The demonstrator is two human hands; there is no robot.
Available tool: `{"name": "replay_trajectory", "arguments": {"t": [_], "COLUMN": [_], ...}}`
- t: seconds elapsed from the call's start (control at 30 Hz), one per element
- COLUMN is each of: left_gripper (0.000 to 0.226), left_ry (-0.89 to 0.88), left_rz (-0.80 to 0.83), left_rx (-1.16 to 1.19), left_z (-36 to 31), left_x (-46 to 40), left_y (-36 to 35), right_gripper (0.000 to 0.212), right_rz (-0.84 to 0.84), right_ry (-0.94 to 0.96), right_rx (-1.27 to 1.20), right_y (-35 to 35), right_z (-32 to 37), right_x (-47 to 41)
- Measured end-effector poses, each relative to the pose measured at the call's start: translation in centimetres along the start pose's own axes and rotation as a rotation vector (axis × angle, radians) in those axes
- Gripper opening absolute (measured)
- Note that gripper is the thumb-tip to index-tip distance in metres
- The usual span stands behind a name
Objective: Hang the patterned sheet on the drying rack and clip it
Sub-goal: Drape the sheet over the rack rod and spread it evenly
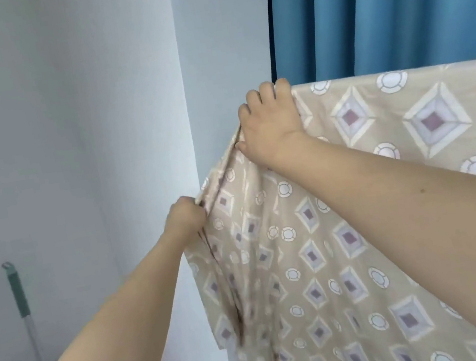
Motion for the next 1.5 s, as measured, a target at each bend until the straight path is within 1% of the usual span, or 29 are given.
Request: {"name": "replay_trajectory", "arguments": {"t": [0.07, 0.1, 0.17, 0.23, 0.3, 0.37, 0.43, 0.5, 0.57, 0.6, 0.63, 0.7, 0.77, 0.8, 0.83, 0.87, 0.93, 0.97, 1.0, 1.07, 1.13, 1.17, 1.23, 1.27, 1.3, 1.37, 1.4, 1.43, 1.5], "left_gripper": [0.019, 0.016, 0.020, 0.025, 0.033, 0.044, 0.034, 0.024, 0.025, 0.024, 0.021, 0.015, 0.020, 0.022, 0.022, 0.018, 0.002, 0.010, 0.017, 0.020, 0.021, 0.018, 0.017, 0.015, 0.013, 0.020, 0.019, 0.015, 0.010], "left_ry": [-0.008, -0.034, -0.142, -0.350, -0.570, -0.621, -0.439, -0.177, 0.061, 0.134, 0.175, 0.147, 0.054, 0.023, 0.040, 0.085, 0.261, 0.349, 0.391, 0.352, 0.215, 0.137, -0.013, -0.056, -0.064, -0.016, 0.028, 0.070, 0.093], "left_rz": [-0.274, -0.370, -0.446, -0.434, -0.295, -0.122, -0.006, 0.163, 0.325, 0.322, 0.247, -0.093, -0.438, -0.531, -0.533, -0.466, -0.174, -0.063, -0.019, -0.089, -0.215, -0.229, -0.150, -0.061, 0.040, 0.182, 0.184, 0.130, -0.099], "left_rx": [0.193, 0.258, 0.203, -0.063, -0.329, -0.465, -0.465, -0.461, -0.455, -0.457, -0.429, -0.233, 0.066, 0.123, 0.104, 0.014, -0.237, -0.321, -0.341, -0.160, 0.074, 0.125, 0.139, 0.102, -0.019, -0.394, -0.531, -0.578, -0.459], "left_z": [0.6, 0.6, 0.1, -0.5, -0.3, 1.1, 4.1, 8.4, 12.7, 14.2, 15.1, 14.7, 13.0, 12.6, 12.6, 13.1, 15.9, 17.6, 18.8, 18.5, 16.5, 15.3, 13.6, 13.2, 13.6, 15.9, 17.5, 18.2, 18.0], "left_x": [-1.8, -2.3, -2.5, -0.9, 1.7, 3.3, 2.0, 0.6, 0.5, 0.5, -0.1, -1.8, -2.0, -2.0, -1.9, -2.2, -1.8, -1.0, -0.4, -0.6, -1.7, -2.1, -2.8, -2.7, -2.4, -1.4, -1.3, -1.1, -1.5], "left_y": [5.6, 8.1, 10.6, 10.4, 6.8, 2.6, -0.2, -1.9, -2.2, -1.4, 0.2, 5.1, 10.8, 12.7, 13.5, 13.3, 10.8, 9.5, 9.0, 9.9, 12.5, 13.8, 15.2, 15.1, 14.7, 14.1, 14.5, 15.4, 18.3], "right_gripper": [0.042, 0.042, 0.044, 0.043, 0.040, 0.038, 0.041, 0.046, 0.045, 0.044, 0.043, 0.035, 0.024, 0.021, 0.018, 0.018, 0.024, 0.026, 0.027, 0.026, 0.030, 0.033, 0.037, 0.031, 0.023, 0.025, 0.028, 0.029, 0.029], "right_rz": [-0.028, -0.040, -0.057, -0.054, -0.039, -0.038, 0.002, 0.059, 0.108, 0.134, 0.158, 0.176, 0.129, 0.092, 0.067, 0.059, 0.091, 0.113, 0.133, 0.169, 0.180, 0.178, 0.186, 0.186, 0.192, 0.190, 0.182, 0.165, 0.133], "right_ry": [-0.011, -0.009, -0.028, -0.075, -0.104, -0.086, -0.032, 0.065, 0.204, 0.268, 0.315, 0.345, 0.318, 0.291, 0.258, 0.224, 0.176, 0.164, 0.158, 0.154, 0.201, 0.251, 0.335, 0.336, 0.305, 0.229, 0.211, 0.200, 0.162], "right_rx": [0.040, 0.046, 0.049, 0.053, 0.046, 0.059, 0.103, 0.139, 0.118, 0.084, 0.036, -0.090, -0.205, -0.244, -0.280, -0.311, -0.326, -0.305, -0.275, -0.254, -0.335, -0.411, -0.566, -0.619, -0.635, -0.593, -0.562, -0.538, -0.535], "right_y": [-0.5, -0.7, -1.0, -1.2, -1.2, -0.7, -0.4, -0.6, -1.2, -1.7, -2.1, -2.6, -2.4, -2.1, -1.9, -1.7, -1.9, -2.1, -2.4, -3.0, -3.3, -3.2, -2.5, -2.2, -2.1, -2.1, -2.2, -2.2, -2.3], "right_z": [0.1, 0.1, 0.0, -0.1, 0.2, 1.3, 3.4, 6.1, 9.1, 10.5, 11.8, 13.9, 14.7, 14.7, 14.4, 13.9, 13.4, 13.3, 13.4, 14.0, 15.4, 16.6, 18.9, 19.3, 19.3, 18.6, 18.2, 17.8, 17.1], "right_x": [-0.2, -0.3, -0.3, -0.3, -0.3, -0.7, -0.9, -0.7, 0.2, 0.7, 1.2, 1.6, 1.0, 0.6, 0.2, -0.2, -0.7, -0.8, -0.8, -0.7, -0.6, -0.4, 0.1, 0.1, -0.2, -0.8, -1.0, -1.2, -1.4]}}
Point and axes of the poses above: each hand's wrist, its own x-axis away from the middle knuckle, its own y-axis out of the back of the hand, z = x × y, the point moved 9 cm from there along -x, towards the middle knuckle, and after that the axes turned 1 degree about y, right-handed, at the moved point
